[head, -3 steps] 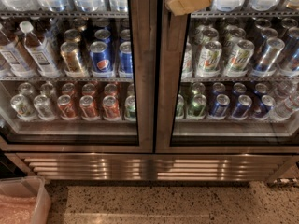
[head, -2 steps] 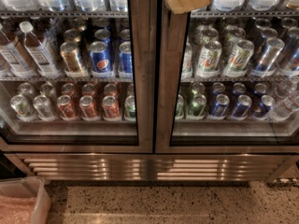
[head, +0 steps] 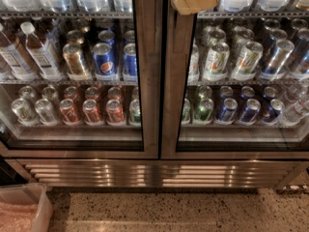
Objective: Open right fridge door
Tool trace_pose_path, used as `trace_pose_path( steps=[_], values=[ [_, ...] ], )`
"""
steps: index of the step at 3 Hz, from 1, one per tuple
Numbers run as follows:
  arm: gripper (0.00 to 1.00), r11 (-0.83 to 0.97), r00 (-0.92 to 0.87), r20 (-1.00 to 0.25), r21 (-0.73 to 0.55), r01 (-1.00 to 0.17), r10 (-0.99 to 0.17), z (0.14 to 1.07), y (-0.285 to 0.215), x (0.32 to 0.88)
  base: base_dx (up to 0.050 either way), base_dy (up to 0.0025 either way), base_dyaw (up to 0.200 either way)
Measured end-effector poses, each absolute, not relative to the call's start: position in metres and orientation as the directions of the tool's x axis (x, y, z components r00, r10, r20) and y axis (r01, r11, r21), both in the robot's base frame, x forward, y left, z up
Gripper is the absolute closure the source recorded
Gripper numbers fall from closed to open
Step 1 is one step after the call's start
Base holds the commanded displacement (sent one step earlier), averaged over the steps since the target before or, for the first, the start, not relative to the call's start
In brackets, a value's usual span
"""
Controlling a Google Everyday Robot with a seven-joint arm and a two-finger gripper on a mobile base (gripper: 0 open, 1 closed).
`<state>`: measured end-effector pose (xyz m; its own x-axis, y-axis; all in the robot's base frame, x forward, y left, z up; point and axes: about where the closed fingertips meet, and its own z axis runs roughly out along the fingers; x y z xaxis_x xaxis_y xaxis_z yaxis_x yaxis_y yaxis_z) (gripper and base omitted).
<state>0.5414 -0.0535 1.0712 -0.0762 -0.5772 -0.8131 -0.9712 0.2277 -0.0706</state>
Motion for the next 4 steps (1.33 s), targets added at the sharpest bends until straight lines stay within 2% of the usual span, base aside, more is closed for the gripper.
trace_pose_path(
  steps=[4],
  values=[
    [1.0,0.238,-0.076,-0.828,-0.07,-0.969,-0.556,1.0756,-0.0515,0.5446,0.0,0.0,0.0]
  ],
)
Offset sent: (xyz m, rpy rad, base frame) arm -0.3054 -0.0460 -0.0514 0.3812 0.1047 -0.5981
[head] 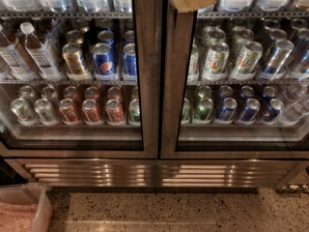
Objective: Open right fridge door
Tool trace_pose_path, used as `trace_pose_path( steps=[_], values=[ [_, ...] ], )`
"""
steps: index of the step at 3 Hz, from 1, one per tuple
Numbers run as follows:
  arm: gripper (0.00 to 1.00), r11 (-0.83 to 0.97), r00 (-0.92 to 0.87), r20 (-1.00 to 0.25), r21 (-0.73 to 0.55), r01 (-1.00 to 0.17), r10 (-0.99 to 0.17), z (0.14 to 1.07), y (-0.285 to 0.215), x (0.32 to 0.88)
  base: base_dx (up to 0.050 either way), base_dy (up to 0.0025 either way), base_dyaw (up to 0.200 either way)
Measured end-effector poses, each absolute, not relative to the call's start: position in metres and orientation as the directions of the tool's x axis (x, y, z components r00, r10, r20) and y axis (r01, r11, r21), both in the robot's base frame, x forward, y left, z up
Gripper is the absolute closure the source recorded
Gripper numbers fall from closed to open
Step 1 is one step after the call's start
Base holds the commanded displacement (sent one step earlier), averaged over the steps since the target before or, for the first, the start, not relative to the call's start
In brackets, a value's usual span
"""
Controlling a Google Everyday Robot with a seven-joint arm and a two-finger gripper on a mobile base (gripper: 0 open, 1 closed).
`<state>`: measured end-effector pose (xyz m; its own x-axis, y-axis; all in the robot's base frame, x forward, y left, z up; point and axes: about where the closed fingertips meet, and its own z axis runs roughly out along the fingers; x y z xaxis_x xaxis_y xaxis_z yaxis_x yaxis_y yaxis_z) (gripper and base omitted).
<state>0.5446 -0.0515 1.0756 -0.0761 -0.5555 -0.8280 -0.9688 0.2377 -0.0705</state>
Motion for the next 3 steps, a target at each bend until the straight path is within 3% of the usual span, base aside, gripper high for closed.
trace_pose_path(
  steps=[3],
  values=[
    [1.0,0.229,-0.067,-0.837,-0.072,-0.971,-0.543,1.0753,-0.0505,0.5453,0.0,0.0,0.0]
  ],
)
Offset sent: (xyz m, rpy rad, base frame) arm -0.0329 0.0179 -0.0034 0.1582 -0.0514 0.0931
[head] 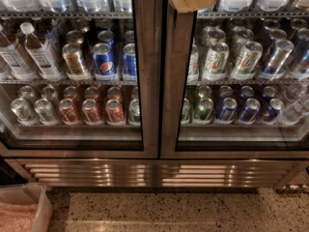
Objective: Open right fridge door
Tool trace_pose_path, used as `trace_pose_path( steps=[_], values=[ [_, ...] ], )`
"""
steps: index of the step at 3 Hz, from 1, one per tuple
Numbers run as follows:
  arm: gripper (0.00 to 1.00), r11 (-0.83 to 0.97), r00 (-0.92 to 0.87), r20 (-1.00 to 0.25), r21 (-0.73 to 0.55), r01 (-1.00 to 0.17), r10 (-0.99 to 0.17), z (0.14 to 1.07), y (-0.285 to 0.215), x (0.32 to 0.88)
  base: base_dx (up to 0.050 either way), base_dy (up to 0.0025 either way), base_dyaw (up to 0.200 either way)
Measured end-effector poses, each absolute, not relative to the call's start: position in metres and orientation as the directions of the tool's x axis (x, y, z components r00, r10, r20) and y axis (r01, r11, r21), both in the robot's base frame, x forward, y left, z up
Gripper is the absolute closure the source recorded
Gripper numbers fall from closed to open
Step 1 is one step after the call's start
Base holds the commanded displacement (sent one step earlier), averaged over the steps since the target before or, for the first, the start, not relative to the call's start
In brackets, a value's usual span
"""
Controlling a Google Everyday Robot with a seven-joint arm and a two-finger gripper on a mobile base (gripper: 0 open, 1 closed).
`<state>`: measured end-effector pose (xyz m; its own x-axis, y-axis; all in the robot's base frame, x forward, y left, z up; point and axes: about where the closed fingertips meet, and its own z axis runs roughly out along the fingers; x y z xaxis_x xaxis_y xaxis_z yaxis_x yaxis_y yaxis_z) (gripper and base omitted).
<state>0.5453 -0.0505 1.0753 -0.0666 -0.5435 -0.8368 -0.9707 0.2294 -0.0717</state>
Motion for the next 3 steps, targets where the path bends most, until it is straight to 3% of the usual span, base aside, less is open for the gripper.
trace_pose_path(
  steps=[3],
  values=[
    [1.0,0.233,-0.054,-0.847,-0.084,-0.969,-0.529,1.0785,-0.05,0.5467,0.0,0.0,0.0]
  ],
)
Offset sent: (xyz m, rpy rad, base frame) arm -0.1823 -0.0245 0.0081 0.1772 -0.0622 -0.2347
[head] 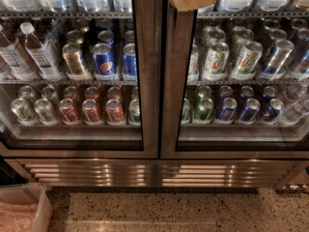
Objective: Open right fridge door
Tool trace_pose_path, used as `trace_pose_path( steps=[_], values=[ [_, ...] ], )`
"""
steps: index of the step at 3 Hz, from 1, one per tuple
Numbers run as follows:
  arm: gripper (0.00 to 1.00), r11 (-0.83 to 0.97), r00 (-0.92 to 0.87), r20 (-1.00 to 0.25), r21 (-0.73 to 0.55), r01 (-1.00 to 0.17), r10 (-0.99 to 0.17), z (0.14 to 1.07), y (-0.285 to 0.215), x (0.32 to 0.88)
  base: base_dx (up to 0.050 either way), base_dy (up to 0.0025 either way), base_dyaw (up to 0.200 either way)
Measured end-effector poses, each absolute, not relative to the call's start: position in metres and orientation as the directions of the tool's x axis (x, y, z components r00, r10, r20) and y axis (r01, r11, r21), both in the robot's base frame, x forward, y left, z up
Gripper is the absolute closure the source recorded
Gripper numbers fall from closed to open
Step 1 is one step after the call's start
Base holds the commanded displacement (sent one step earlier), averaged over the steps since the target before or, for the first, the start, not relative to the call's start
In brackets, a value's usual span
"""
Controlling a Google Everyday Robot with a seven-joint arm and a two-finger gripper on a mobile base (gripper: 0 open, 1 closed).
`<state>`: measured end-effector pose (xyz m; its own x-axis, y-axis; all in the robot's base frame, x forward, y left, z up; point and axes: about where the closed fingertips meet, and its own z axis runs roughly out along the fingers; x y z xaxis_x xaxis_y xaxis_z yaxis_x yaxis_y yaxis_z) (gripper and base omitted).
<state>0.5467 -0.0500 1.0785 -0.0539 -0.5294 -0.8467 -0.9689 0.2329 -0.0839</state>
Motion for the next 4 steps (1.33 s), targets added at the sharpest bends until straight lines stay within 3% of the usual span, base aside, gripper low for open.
trace_pose_path(
  steps=[2,3,4],
  values=[
    [1.0,0.243,-0.06,-0.85,-0.082,-0.967,-0.524,1.0781,-0.0497,0.5458,0.0,0.0,0.0],
    [0.95,0.249,-0.064,-0.85,-0.08,-0.965,-0.522,1.0781,-0.0495,0.5447,0.0,0.0,0.0],
    [0.76,0.249,-0.064,-0.85,-0.08,-0.965,-0.523,1.0782,-0.0495,0.5447,0.0,0.0,0.0]
  ],
)
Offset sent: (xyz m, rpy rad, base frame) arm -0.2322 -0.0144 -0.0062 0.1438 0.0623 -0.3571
